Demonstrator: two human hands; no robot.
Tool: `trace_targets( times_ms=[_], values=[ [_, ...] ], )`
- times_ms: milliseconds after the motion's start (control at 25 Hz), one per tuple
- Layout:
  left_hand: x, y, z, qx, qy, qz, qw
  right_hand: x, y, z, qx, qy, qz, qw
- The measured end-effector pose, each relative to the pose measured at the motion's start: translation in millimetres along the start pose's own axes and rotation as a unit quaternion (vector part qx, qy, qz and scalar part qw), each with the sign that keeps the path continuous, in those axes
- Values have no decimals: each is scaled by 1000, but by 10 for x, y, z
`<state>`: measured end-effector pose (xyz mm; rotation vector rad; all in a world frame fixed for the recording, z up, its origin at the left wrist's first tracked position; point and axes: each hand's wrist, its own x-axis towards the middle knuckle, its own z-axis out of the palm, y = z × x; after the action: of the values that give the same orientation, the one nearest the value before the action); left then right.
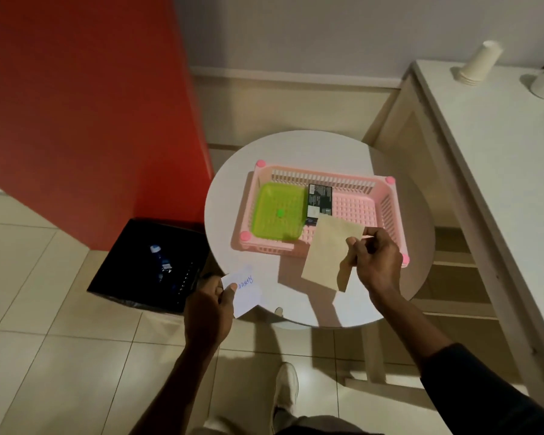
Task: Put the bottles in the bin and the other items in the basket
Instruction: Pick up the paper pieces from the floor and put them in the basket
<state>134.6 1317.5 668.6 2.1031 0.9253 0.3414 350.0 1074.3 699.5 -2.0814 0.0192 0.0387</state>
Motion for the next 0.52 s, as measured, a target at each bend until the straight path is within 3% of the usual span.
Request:
trace_targets(
  times_ms=[360,520],
  values=[
    [888,462,486,-14,-93,80,992,1034,-1,-102,6,146,101,984],
    [1200,677,645,9,-145,120,982,1204,39,-26,-33,154,128,979]
  ],
)
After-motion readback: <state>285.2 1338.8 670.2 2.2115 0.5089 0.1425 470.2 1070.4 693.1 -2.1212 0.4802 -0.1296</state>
